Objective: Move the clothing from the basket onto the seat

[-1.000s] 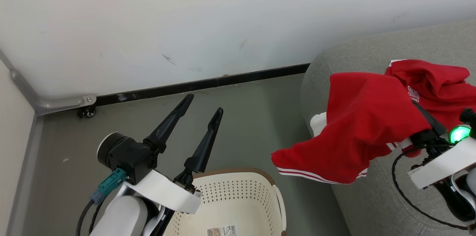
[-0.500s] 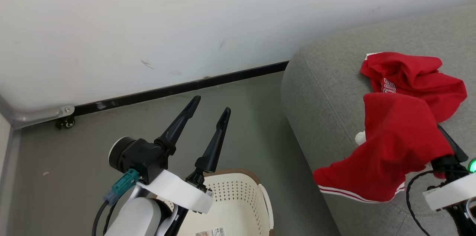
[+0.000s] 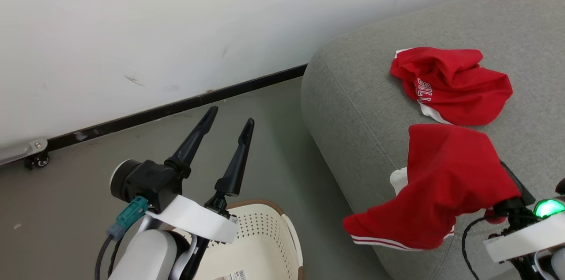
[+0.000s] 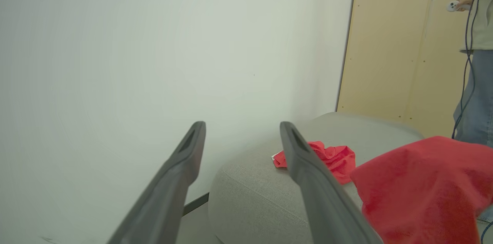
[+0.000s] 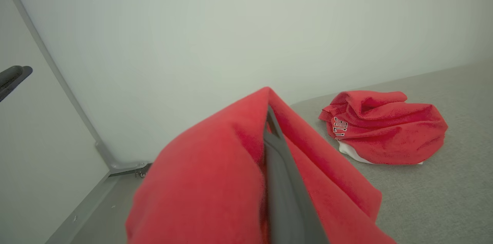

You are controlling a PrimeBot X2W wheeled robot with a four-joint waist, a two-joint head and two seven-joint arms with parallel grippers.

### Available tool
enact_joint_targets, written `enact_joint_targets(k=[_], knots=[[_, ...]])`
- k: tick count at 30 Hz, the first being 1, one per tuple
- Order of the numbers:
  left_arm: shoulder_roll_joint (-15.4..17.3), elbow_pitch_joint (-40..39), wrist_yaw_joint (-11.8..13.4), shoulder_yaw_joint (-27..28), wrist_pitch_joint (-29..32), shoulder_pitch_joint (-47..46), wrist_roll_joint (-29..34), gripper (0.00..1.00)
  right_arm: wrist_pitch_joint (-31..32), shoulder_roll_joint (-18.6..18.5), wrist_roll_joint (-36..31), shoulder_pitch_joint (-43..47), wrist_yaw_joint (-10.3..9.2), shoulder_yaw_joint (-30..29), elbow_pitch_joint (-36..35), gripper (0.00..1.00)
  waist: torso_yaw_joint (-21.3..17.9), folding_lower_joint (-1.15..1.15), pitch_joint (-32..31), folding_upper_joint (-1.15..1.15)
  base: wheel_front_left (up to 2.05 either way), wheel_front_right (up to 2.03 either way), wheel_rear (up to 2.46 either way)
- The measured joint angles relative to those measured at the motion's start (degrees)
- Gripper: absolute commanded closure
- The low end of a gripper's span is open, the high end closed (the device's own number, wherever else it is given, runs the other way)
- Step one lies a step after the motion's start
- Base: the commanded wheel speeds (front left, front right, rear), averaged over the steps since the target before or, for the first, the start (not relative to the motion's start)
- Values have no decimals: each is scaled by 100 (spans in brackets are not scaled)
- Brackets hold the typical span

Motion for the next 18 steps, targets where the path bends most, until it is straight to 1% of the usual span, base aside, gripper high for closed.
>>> enact_joint_targets(k=[3, 10, 16, 18], knots=[[49, -58, 78, 152, 0, 14, 68, 0, 13, -86, -142, -339, 0, -23, -37, 100, -124, 0, 53, 0, 0, 0, 0], [254, -366, 342, 564, 0, 225, 209, 0, 310, -376, -148, -1403, 0, -94, -159, 100, -343, 0, 221, 0, 0, 0, 0], [391, -657, 537, 783, 0, 393, 328, 0, 664, -588, -122, -2429, 0, -243, 33, 100, -435, 0, 408, 0, 0, 0, 0], [417, -754, 543, 802, 0, 443, 364, 0, 766, -598, -92, -2699, 0, -275, 126, 100, -446, 0, 475, 0, 0, 0, 0]])
